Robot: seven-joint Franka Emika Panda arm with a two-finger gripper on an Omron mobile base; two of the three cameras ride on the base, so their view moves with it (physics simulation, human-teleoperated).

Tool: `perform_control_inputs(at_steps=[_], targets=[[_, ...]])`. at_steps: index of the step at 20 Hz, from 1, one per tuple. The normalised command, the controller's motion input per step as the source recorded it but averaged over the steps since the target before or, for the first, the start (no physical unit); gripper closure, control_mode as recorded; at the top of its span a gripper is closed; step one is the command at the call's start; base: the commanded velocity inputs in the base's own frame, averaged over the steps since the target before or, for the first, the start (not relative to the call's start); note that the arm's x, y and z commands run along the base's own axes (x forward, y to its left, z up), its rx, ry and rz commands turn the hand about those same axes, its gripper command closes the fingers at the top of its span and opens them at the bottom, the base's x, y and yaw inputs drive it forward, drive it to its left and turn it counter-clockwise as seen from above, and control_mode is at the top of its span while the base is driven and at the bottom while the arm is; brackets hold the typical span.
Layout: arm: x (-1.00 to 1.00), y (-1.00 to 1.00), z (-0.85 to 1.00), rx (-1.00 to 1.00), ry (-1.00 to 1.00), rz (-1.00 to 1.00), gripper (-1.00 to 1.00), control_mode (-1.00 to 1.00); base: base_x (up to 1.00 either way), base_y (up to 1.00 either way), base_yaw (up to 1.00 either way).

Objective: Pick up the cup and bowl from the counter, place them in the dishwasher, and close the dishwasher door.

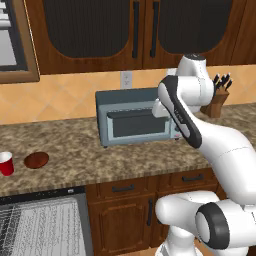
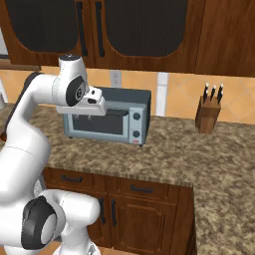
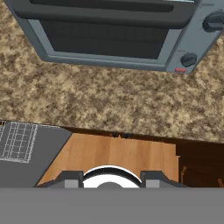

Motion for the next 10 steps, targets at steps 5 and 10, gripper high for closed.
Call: perform_control_inputs(at_steps=[5, 10], targets=[[0.00, 0.00, 0.00, 0.00, 0.00, 0.00, -1.00, 1.00, 0.00, 0.00, 0.00], [0.00, 0.00, 0.00, 0.00, 0.00, 0.00, -1.00, 1.00, -0.06, -0.01, 0.20]])
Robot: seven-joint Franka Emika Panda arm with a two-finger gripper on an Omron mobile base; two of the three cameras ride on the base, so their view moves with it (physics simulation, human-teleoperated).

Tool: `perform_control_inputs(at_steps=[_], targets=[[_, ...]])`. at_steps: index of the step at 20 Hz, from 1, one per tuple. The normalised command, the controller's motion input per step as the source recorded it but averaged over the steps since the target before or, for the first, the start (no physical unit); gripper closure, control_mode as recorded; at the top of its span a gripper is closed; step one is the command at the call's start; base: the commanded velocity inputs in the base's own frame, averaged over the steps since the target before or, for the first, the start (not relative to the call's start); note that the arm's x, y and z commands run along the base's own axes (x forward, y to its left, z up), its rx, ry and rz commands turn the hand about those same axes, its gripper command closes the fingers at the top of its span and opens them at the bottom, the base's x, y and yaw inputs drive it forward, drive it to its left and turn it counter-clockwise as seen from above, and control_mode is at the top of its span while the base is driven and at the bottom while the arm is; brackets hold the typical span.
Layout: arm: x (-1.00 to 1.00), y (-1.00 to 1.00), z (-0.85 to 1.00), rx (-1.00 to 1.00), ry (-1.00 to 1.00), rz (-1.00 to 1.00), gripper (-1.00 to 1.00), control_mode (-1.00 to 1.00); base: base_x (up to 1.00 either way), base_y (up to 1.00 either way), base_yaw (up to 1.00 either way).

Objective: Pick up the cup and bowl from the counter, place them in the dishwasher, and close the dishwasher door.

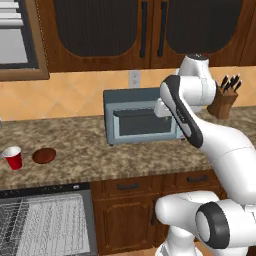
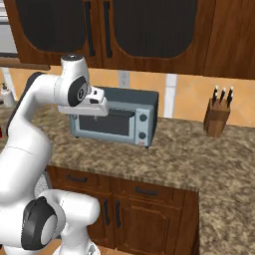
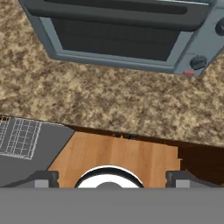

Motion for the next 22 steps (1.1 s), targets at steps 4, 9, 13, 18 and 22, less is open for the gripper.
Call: perform_control_inputs(at_steps=[4, 9, 13, 18, 22], targets=[[0.00, 0.00, 0.00, 0.00, 0.00, 0.00, -1.00, 1.00, 0.00, -0.07, 0.61], [0.00, 0.00, 0.00, 0.00, 0.00, 0.00, -1.00, 1.00, 0.00, -0.07, 0.67], [0.00, 0.00, 0.00, 0.00, 0.00, 0.00, -1.00, 1.00, 0.00, -0.15, 0.64], [0.00, 0.00, 0.00, 0.00, 0.00, 0.00, -1.00, 1.00, 0.01, -0.20, 0.56], [0.00, 0.00, 0.00, 0.00, 0.00, 0.00, -1.00, 1.00, 0.16, -0.15, 0.46]])
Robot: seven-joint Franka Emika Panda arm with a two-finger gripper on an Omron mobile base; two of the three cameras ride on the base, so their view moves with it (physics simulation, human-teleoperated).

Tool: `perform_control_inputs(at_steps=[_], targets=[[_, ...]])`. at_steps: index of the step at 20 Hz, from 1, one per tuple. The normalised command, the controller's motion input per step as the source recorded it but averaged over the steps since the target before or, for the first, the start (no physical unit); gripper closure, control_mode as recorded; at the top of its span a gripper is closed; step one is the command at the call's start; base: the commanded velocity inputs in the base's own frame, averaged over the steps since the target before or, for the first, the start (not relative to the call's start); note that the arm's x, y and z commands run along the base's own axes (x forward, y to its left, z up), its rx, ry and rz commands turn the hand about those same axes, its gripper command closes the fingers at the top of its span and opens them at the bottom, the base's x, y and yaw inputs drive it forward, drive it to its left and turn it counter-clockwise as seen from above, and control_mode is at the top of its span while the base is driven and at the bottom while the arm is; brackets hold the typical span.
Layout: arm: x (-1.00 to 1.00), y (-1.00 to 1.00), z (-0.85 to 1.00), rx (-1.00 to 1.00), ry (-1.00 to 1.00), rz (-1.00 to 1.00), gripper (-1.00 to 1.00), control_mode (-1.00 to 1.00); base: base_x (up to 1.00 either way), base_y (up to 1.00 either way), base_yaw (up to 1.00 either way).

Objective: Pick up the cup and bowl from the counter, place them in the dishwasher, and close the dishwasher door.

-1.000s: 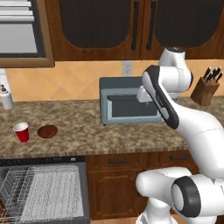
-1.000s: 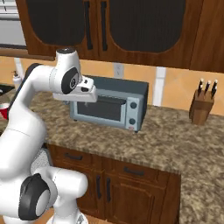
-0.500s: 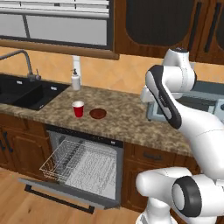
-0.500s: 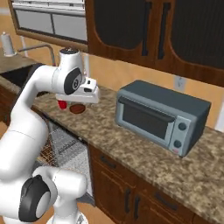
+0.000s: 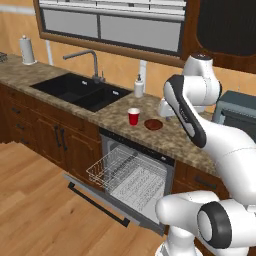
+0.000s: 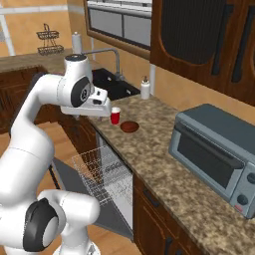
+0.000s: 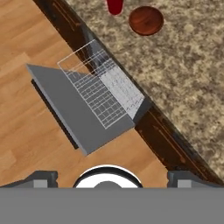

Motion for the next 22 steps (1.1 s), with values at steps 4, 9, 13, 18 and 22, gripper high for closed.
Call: perform_control_inputs(at_steps=[4, 9, 13, 18, 22], targets=[[0.00, 0.00, 0.00, 0.00, 0.00, 0.00, -1.00, 1.00, 0.35, -0.06, 0.32], [0.17, -0.05, -0.05, 0.00, 0.01, 0.09, -1.00, -1.00, 0.27, -0.05, 0.15], [0.64, -0.24, -0.15, 0.00, 0.04, 0.19, -1.00, -1.00, 0.00, 0.00, 0.00], [0.82, -0.30, -0.17, 0.00, 0.02, 0.16, -1.00, -1.00, 0.00, 0.00, 0.00], [0.99, -0.29, -0.33, -0.01, 0.04, 0.11, -1.00, -1.00, 0.00, 0.00, 0.00]])
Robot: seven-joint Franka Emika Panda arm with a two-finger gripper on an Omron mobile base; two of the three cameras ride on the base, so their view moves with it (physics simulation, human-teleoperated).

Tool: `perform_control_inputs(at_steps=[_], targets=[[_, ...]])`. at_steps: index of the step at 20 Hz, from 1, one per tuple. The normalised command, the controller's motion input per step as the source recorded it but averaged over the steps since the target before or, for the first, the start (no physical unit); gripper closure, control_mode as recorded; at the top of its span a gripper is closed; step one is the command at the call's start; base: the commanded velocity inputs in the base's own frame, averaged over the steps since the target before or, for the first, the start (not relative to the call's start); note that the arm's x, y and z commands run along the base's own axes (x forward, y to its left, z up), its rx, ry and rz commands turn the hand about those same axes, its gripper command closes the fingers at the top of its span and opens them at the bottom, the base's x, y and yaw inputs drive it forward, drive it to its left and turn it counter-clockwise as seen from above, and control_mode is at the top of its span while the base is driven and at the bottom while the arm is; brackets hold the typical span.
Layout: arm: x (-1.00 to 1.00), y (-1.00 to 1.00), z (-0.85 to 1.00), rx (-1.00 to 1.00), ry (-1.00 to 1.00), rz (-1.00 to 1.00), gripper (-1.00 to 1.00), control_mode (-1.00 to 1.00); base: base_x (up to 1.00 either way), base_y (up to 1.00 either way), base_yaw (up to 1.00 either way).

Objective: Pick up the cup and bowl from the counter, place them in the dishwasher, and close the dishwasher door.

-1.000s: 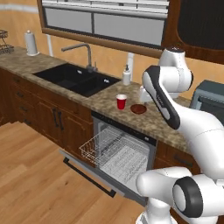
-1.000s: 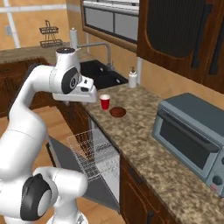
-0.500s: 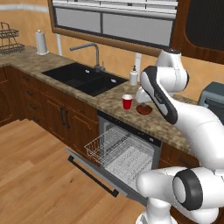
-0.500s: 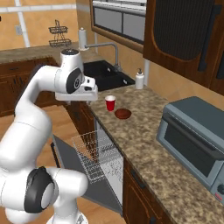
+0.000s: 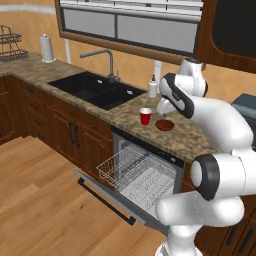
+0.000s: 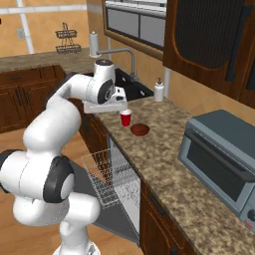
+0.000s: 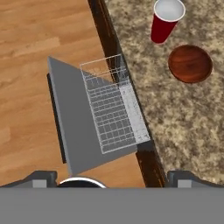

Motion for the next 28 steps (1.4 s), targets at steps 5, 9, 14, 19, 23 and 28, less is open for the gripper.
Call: perform_control_inputs(at_steps=[5, 9, 14, 19, 23, 28], targets=[[0.96, -0.06, -0.60, -0.14, 0.09, 0.02, -1.00, -1.00, 0.00, 0.00, 0.00], [0.81, 0.00, -0.72, -0.21, 0.03, 0.00, -1.00, -1.00, 0.00, 0.00, 0.00], [0.57, -0.05, -0.57, -0.16, 0.00, 0.00, -1.00, -1.00, 0.00, 0.00, 0.00], [0.53, -0.25, -0.39, -0.01, 0.00, 0.00, -1.00, -1.00, 0.00, 0.00, 0.00], [0.46, -0.35, -0.34, 0.00, 0.00, 0.00, -1.00, -1.00, 0.00, 0.00, 0.00], [0.29, -0.24, -0.35, 0.00, 0.00, 0.00, -1.00, -1.00, 0.00, 0.00, 0.00]])
